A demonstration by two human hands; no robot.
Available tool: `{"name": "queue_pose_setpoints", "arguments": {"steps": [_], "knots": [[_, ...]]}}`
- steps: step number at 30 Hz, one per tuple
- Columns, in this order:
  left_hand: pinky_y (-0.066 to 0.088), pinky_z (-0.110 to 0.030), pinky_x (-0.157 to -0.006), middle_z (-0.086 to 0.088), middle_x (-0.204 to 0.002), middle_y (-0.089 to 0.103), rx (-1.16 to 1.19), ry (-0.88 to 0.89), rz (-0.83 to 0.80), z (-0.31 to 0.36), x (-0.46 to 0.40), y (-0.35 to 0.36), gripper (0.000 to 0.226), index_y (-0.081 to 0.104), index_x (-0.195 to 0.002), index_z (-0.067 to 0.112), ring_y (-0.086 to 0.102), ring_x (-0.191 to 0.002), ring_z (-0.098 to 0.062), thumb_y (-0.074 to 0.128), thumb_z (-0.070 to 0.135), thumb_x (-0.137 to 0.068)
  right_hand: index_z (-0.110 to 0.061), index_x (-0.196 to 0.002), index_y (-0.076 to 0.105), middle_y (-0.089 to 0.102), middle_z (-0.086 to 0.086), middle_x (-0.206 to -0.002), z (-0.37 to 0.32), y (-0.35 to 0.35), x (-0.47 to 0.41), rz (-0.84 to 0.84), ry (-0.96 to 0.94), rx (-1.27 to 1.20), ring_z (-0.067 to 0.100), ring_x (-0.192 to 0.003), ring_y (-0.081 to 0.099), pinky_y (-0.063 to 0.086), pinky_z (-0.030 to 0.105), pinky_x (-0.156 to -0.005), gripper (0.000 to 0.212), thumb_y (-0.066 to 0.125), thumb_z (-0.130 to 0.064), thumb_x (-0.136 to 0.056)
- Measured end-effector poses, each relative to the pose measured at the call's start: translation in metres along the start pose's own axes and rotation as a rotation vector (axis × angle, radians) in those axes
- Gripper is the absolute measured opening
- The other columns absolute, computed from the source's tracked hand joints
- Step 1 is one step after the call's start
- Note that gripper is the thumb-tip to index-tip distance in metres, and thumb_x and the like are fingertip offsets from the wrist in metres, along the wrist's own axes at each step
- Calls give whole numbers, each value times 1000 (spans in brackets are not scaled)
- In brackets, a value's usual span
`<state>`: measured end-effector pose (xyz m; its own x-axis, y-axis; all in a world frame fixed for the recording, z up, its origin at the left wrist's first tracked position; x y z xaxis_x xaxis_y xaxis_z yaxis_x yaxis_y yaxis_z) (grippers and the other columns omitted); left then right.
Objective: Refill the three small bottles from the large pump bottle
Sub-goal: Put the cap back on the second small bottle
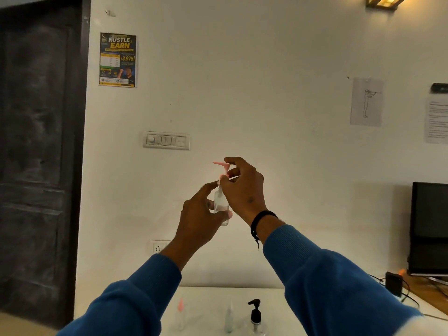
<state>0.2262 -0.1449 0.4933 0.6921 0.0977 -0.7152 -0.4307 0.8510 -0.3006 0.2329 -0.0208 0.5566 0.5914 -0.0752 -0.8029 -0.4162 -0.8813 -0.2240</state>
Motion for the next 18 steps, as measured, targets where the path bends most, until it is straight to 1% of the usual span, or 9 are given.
{"name": "queue_pose_setpoints", "arguments": {"steps": [3,6,8,9,11,12,13,16,18], "knots": [[45,-17,-72,-3,-100,74,-5,6,2,0,0,1,73,50,-143,29,68,-90,-17,85,25,-79,-22,-130,64,69,-1,-101,3,2,1,8,-7,7,19,-96,68,58,28,-83,35,70,-16,-95],[45,-16,-72,0,-100,72,-8,-4,6,-1,1,1,72,51,-142,29,67,-90,-17,85,26,-79,-21,-131,62,69,1,-102,2,2,1,-9,-1,11,19,-96,67,58,31,-86,37,71,-18,-95],[42,-12,-69,2,-98,70,3,-13,6,-1,1,2,72,51,-141,29,66,-90,-16,85,24,-79,-19,-132,61,68,1,-104,3,1,1,-19,17,0,16,-93,66,58,26,-84,38,68,-13,-95],[42,-12,-68,1,-98,70,9,-14,4,-1,1,2,71,52,-141,29,66,-91,-16,85,24,-79,-19,-133,61,68,0,-106,4,1,1,-23,25,-10,16,-93,66,57,20,-79,39,66,-9,-95],[44,-15,-70,-1,-100,70,11,-10,0,0,2,3,71,52,-141,29,66,-92,-18,85,23,-79,-18,-133,61,65,-2,-106,5,0,1,-27,33,-22,14,-91,65,48,7,-69,40,64,-5,-96],[46,-18,-72,-2,-101,71,9,-9,1,0,2,4,71,52,-141,29,66,-93,-19,85,23,-79,-19,-133,62,64,-3,-105,5,0,2,-26,31,-23,14,-91,65,46,5,-67,39,64,-4,-96],[47,-21,-74,-2,-101,71,8,-9,3,1,2,4,70,52,-141,28,67,-94,-19,85,22,-79,-19,-132,62,64,-4,-104,5,1,2,-27,27,-21,14,-91,65,48,7,-68,39,64,-4,-96],[50,-28,-79,1,-97,68,9,-16,11,1,4,4,69,53,-140,27,65,-89,-19,84,22,-79,-21,-130,63,66,-1,-104,5,4,2,-32,13,-2,18,-95,67,59,26,-83,37,68,-9,-95],[50,-26,-78,1,-95,69,16,-24,14,0,4,4,69,53,-140,27,65,-86,-19,84,22,-79,-21,-129,63,67,0,-103,6,5,1,-30,7,4,18,-95,66,59,29,-84,37,70,-12,-94]]}}
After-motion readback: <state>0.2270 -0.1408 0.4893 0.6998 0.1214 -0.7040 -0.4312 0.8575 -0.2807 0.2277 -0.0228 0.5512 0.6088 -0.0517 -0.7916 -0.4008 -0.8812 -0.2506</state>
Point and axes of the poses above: each hand's wrist, its own x-axis away from the middle knuckle, its own y-axis out of the palm, z = x × y, the point moved 7 cm from there along -x, towards the middle knuckle
